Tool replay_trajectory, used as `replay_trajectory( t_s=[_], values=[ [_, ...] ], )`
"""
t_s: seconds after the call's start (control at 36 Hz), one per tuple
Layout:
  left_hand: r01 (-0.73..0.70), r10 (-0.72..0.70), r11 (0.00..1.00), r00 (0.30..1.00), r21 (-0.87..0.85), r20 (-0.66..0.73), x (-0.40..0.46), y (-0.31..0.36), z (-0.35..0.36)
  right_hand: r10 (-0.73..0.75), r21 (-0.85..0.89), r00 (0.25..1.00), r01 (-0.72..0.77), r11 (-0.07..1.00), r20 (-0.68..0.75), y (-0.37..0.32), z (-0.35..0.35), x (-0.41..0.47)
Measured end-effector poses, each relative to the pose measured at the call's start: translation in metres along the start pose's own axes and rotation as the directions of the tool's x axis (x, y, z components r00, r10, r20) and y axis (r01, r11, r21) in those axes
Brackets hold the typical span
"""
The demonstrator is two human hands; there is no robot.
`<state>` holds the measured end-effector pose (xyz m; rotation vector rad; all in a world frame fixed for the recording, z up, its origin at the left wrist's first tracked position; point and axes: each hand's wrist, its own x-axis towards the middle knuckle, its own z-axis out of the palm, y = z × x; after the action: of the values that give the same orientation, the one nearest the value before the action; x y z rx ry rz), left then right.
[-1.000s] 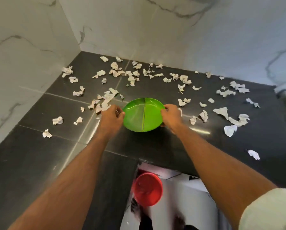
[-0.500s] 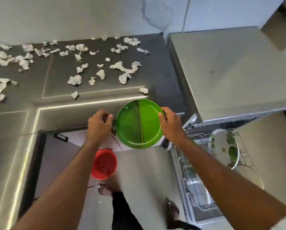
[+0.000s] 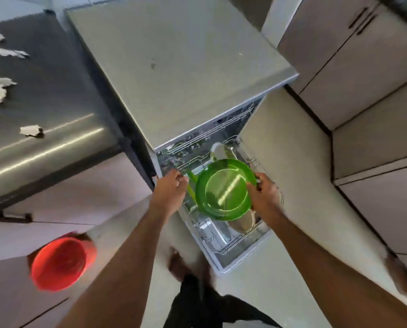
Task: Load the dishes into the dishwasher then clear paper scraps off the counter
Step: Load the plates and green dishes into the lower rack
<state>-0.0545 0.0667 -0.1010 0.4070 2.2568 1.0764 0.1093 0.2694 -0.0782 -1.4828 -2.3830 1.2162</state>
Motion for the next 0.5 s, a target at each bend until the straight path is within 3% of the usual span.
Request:
replay_trajectory(
  t_s=[0.08, 0.14, 0.36, 0.5],
  values=[
    [0.010, -0.011, 1.000, 0.999, 0.011, 0.051, 0.022, -0.005, 0.025, 0.087, 0.062, 0.995, -0.091, 0.994, 0.058, 0.026, -0.001, 0.015],
    [0.016, -0.017, 1.000, 0.996, 0.016, 0.083, 0.032, -0.007, 0.043, 0.095, 0.008, 0.994, -0.096, 0.995, 0.055, 0.036, -0.001, 0.027],
    [0.047, -0.049, 0.999, 0.992, 0.021, 0.119, 0.056, -0.007, 0.116, 0.158, -0.090, 0.979, -0.170, 0.981, -0.133, 0.082, -0.020, 0.088],
    [0.067, -0.072, 0.996, 0.993, 0.060, 0.090, 0.078, 0.006, 0.160, 0.087, -0.134, 0.975, -0.116, 0.984, -0.206, 0.102, -0.041, 0.148]
  ],
)
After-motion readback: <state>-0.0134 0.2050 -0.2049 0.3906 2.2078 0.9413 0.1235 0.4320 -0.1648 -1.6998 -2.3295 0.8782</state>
